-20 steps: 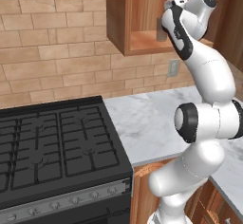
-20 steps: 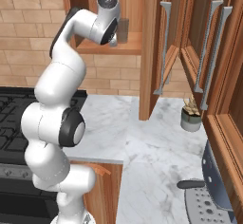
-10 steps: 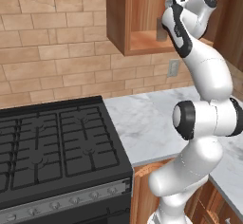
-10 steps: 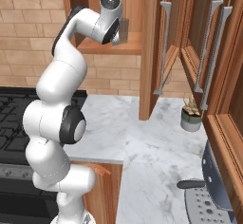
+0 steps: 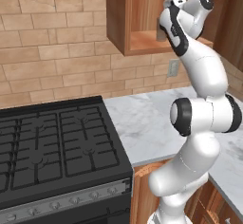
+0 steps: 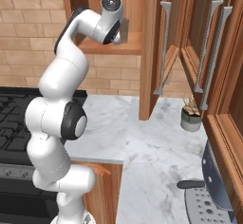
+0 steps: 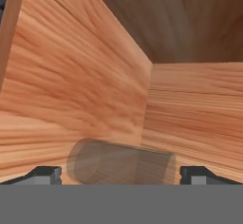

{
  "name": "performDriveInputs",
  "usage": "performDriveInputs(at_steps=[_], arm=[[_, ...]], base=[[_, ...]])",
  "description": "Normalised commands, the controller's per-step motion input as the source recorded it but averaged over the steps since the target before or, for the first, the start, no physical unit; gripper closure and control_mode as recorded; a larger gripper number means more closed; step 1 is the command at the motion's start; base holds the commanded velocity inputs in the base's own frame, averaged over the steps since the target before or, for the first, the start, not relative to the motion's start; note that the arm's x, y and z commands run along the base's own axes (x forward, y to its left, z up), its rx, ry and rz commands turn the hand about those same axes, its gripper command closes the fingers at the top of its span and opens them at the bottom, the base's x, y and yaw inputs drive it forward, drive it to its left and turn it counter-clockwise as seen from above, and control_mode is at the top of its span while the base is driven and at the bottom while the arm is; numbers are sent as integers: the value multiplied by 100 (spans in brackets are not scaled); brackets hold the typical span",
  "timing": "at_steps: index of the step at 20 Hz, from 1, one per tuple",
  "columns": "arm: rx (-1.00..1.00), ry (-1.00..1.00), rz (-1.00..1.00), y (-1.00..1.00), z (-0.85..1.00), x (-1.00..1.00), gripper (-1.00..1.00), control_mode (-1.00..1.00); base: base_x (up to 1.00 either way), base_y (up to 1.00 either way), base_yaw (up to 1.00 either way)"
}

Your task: There is a bowl on the dining counter. Grab a lemon wedge from the fridge and place it in the bowl. Then get the liquor bottle and glass cup from the cabinet and place them next to the bowl.

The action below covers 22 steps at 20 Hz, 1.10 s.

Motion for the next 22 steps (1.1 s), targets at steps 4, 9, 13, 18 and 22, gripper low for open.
performDriveInputs(at_steps=[4,9,13,18,22], arm=[[0,0,0,-4,0,19,-100,-100],[0,0,0,-8,0,23,-100,-100],[0,0,0,-12,0,25,-100,-100],[0,0,0,-16,0,22,-100,-100],[0,0,0,-18,0,9,-100,-100]], base=[[0,0,0],[0,0,0],[0,0,0],[0,0,0],[0,0,0]])
